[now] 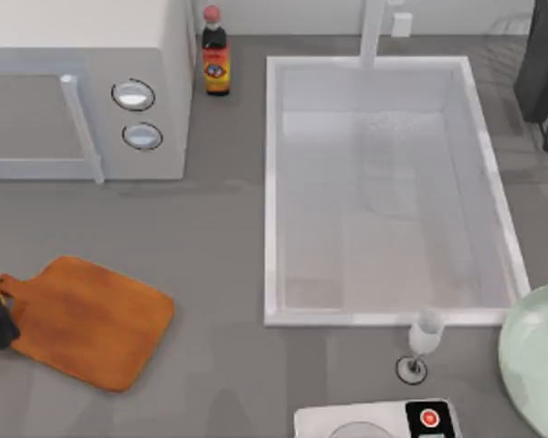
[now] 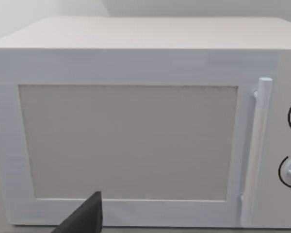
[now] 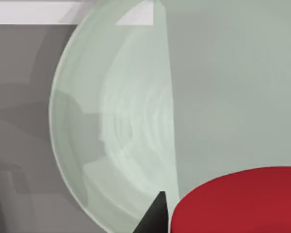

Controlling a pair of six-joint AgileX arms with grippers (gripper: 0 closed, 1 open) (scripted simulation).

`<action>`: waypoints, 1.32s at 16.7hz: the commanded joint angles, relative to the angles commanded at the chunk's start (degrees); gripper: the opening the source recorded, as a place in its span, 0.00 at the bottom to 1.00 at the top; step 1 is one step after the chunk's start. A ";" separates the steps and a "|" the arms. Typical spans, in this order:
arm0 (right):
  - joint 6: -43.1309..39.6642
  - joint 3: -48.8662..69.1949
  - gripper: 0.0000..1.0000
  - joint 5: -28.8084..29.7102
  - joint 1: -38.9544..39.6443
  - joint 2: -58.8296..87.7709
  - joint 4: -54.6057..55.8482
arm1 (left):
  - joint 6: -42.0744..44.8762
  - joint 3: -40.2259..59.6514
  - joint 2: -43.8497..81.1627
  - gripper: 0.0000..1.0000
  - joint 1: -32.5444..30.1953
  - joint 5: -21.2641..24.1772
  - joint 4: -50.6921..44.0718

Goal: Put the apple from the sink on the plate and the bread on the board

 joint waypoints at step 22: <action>-1.43 -2.68 1.00 -0.09 -1.50 -3.09 -1.18 | 0.00 0.00 0.00 1.00 0.00 0.00 0.00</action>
